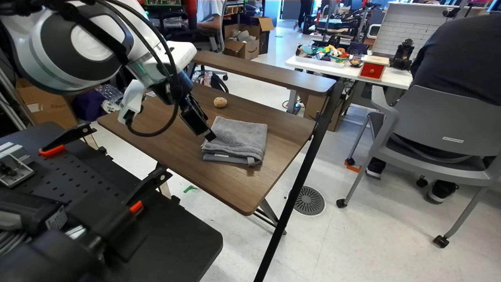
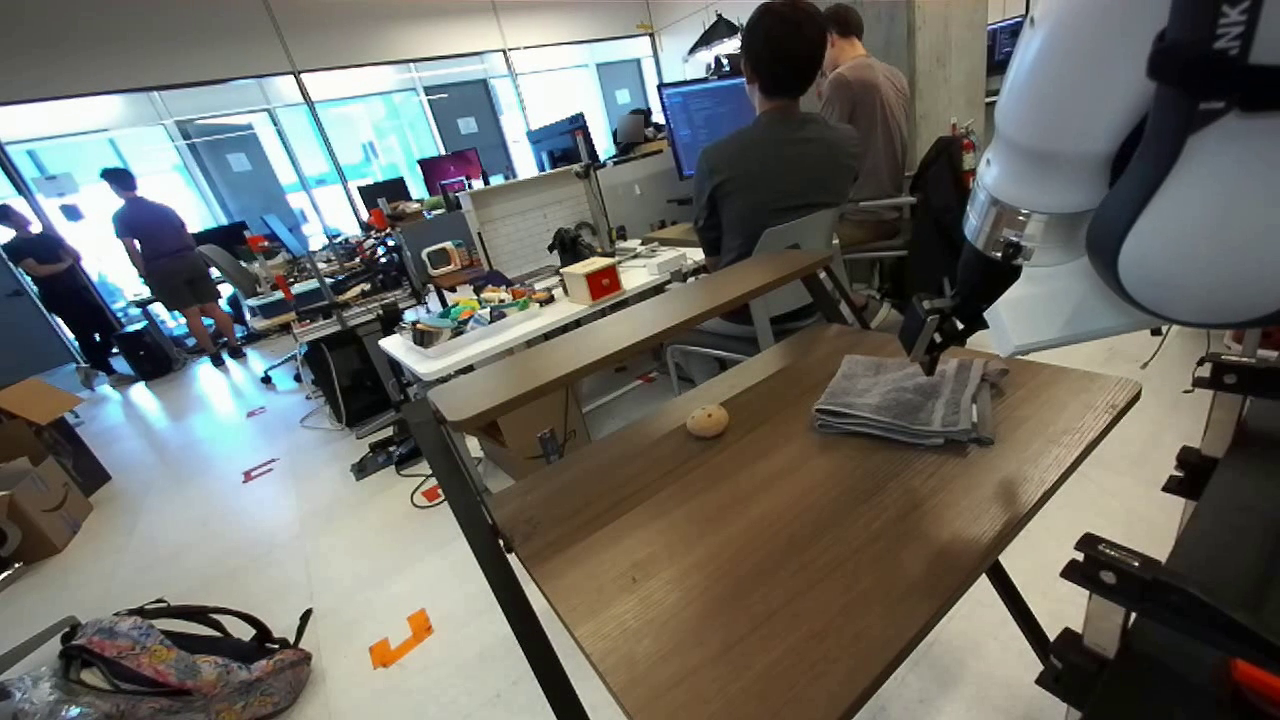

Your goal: Use the towel to wipe the table, then move the brown object closer to you

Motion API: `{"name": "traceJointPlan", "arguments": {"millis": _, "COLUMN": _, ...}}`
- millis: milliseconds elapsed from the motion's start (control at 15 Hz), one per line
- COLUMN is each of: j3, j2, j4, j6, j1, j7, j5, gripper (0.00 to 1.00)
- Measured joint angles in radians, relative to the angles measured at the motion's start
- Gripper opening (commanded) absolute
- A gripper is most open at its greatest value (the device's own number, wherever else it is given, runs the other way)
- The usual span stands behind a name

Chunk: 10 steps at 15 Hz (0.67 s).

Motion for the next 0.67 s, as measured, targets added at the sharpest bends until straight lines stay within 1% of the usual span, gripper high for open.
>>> {"name": "traceJointPlan", "arguments": {"millis": 67, "j3": 0.012, "j2": 0.0, "j4": 0.0, "j6": 0.0, "j1": -0.005, "j7": -0.03, "j5": 0.041, "gripper": 1.0}}
{"name": "traceJointPlan", "arguments": {"millis": 133, "j3": 0.045, "j2": -0.004, "j4": 0.002, "j6": 0.007, "j1": -0.027, "j7": -0.074, "j5": 0.09, "gripper": 1.0}}
{"name": "traceJointPlan", "arguments": {"millis": 200, "j3": 0.101, "j2": -0.013, "j4": 0.011, "j6": 0.032, "j1": -0.071, "j7": -0.102, "j5": 0.115, "gripper": 1.0}}
{"name": "traceJointPlan", "arguments": {"millis": 267, "j3": 0.173, "j2": -0.028, "j4": 0.027, "j6": 0.043, "j1": -0.132, "j7": -0.119, "j5": 0.118, "gripper": 1.0}}
{"name": "traceJointPlan", "arguments": {"millis": 467, "j3": 0.357, "j2": -0.067, "j4": 0.084, "j6": 0.043, "j1": -0.316, "j7": -0.083, "j5": -0.013, "gripper": 1.0}}
{"name": "traceJointPlan", "arguments": {"millis": 667, "j3": 0.546, "j2": -0.073, "j4": 0.146, "j6": 0.043, "j1": -0.505, "j7": -0.04, "j5": -0.154, "gripper": 1.0}}
